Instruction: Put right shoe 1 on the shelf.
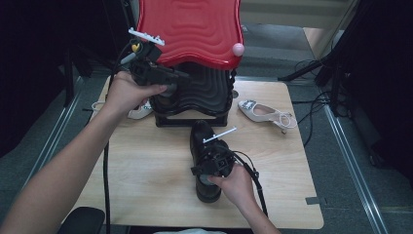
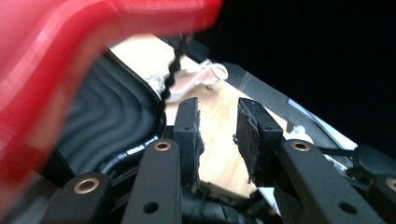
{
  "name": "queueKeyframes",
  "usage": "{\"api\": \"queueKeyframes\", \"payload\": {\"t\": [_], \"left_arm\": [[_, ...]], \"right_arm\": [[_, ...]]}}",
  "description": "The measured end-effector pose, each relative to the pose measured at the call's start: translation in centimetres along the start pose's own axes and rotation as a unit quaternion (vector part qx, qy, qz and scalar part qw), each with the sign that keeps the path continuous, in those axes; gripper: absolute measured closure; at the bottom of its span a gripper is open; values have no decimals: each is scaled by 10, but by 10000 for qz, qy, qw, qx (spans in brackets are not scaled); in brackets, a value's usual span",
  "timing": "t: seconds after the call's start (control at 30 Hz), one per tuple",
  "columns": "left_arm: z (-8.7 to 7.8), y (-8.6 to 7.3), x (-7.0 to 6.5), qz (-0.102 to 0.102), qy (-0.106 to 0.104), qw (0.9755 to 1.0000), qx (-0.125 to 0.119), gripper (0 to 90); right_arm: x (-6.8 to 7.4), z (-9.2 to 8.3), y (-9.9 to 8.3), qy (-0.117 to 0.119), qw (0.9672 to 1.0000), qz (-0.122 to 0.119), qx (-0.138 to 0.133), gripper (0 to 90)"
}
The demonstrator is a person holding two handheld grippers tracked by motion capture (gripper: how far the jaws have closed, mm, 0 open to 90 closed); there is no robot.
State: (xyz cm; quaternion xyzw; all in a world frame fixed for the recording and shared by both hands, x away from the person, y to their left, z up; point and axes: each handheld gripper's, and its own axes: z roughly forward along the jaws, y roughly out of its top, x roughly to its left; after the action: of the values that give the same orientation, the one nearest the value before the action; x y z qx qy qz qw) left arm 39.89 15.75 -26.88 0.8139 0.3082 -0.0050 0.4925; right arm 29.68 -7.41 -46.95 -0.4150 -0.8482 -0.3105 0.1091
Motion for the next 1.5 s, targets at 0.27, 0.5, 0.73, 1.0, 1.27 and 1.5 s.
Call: {"api": "queueKeyframes", "payload": {"t": [0.27, 0.5, 0.73, 1.0, 1.27, 1.5], "left_arm": [[-13, 25, 2, 125, 259, 9994, -205, 775], [-14, 45, 5, 187, 506, 9982, -256, 776], [-4, 61, 10, 245, 773, 9966, -158, 809], [9, 69, 24, 204, 1014, 9946, -20, 842], [18, 68, 29, 196, 1049, 9942, 110, 849], [23, 68, 29, 215, 1123, 9934, 133, 865]], "right_arm": [[12, 20, -1, -483, 9987, -89, 113, 595], [14, 24, -1, -664, 9975, -152, 175, 630], [9, 24, 1, -737, 9962, -350, 296, 751], [-3, 17, 1, -454, 9980, -185, 411, 819], [-14, -12, -5, -290, 9994, 2, 210, 876], [-20, -34, -13, -275, 9995, 36, -125, 881]]}}
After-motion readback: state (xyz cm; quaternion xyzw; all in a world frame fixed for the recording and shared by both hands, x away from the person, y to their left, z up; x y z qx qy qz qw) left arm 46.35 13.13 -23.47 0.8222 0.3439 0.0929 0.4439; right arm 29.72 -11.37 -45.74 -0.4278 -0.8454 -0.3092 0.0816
